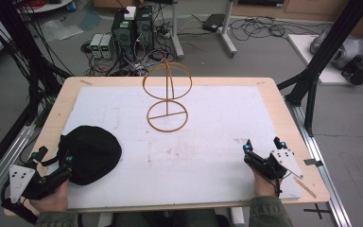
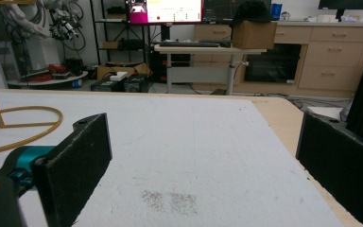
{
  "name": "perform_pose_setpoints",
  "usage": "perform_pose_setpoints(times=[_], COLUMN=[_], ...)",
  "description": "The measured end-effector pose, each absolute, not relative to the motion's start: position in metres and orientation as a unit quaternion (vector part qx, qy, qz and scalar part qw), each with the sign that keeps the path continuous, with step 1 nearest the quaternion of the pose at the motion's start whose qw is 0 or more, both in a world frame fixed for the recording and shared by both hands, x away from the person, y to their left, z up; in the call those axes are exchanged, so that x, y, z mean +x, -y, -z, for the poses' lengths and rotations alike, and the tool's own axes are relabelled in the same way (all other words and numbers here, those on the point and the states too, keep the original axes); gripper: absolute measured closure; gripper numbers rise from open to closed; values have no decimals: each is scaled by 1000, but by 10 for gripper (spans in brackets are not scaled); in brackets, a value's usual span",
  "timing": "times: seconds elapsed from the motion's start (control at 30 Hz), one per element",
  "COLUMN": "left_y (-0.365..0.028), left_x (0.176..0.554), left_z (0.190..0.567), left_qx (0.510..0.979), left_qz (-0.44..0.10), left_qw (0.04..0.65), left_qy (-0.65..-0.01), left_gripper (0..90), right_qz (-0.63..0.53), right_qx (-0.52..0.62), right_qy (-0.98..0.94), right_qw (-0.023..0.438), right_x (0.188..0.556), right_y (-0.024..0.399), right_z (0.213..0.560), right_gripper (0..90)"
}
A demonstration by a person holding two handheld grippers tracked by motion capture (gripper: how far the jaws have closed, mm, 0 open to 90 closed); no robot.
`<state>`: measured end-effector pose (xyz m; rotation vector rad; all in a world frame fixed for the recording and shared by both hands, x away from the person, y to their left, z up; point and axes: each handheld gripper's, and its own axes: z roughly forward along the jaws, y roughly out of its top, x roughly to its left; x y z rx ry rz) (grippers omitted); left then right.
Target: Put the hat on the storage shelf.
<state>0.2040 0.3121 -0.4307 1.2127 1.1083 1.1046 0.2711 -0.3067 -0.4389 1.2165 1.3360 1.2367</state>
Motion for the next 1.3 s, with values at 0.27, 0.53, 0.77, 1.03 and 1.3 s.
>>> perform_pose_setpoints(times=[0.27,0.53,0.77,1.03,1.3], left_y=[-312,-311,-311,-309,-305], left_x=[204,204,205,205,207], left_z=[430,430,431,430,428], left_qx=[513,515,516,523,540], left_qz=[-466,-466,-464,-464,-462], left_qw=[550,550,550,548,543], left_qy=[-466,-464,-464,-459,-447], left_gripper=[186,186,186,186,184], right_qz=[-506,-509,-509,-510,-511], right_qx=[497,497,495,488,490], right_qy=[-538,-536,-537,-541,-541], right_qw=[456,455,457,458,453], right_x=[270,270,270,271,271], right_y=[307,308,308,307,307], right_z=[439,438,437,437,437], right_gripper=[33,33,33,33,33])
